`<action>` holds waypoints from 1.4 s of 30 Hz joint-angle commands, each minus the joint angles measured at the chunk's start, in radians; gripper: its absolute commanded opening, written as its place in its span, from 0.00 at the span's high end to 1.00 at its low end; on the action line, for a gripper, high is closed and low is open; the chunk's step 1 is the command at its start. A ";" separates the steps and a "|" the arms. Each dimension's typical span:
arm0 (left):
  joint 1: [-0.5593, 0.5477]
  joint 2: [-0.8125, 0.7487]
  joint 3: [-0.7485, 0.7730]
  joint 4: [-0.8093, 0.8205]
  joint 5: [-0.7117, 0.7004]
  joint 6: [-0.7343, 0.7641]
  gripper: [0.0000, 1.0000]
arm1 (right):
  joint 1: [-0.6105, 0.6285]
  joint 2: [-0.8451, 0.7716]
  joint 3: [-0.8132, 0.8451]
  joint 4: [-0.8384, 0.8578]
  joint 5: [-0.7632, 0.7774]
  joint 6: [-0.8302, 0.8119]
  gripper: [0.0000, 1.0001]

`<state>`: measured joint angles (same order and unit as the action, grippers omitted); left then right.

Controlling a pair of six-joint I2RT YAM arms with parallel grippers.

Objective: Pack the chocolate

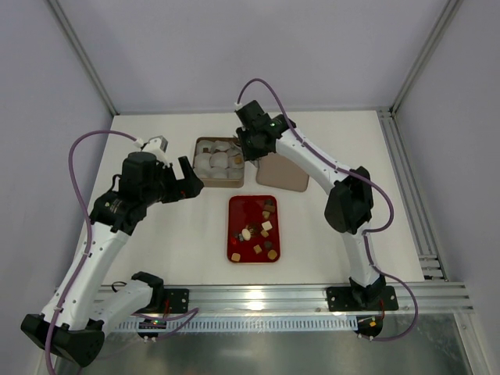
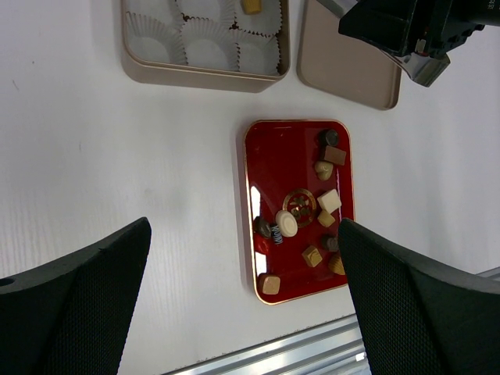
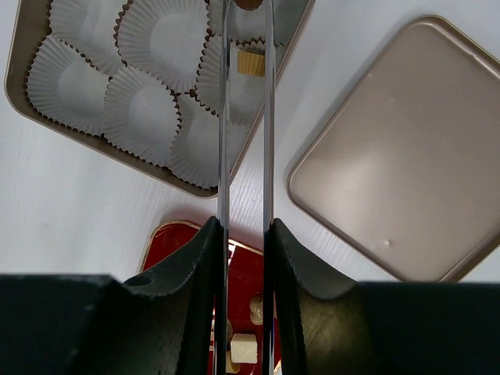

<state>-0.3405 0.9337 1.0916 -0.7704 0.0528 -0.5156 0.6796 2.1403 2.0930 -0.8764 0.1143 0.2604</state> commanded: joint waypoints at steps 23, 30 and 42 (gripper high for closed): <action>-0.002 -0.004 0.030 0.011 -0.007 0.009 0.00 | 0.005 -0.034 0.016 0.017 0.016 -0.003 0.60; -0.003 -0.006 0.033 0.011 -0.004 0.006 0.00 | 0.006 -0.066 0.025 0.017 0.004 0.002 0.60; -0.002 -0.003 0.031 0.017 0.004 -0.004 0.00 | 0.029 -0.319 -0.172 0.030 0.019 0.014 0.60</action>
<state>-0.3405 0.9340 1.0920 -0.7712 0.0532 -0.5167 0.7010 1.9842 1.9949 -0.8722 0.1219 0.2638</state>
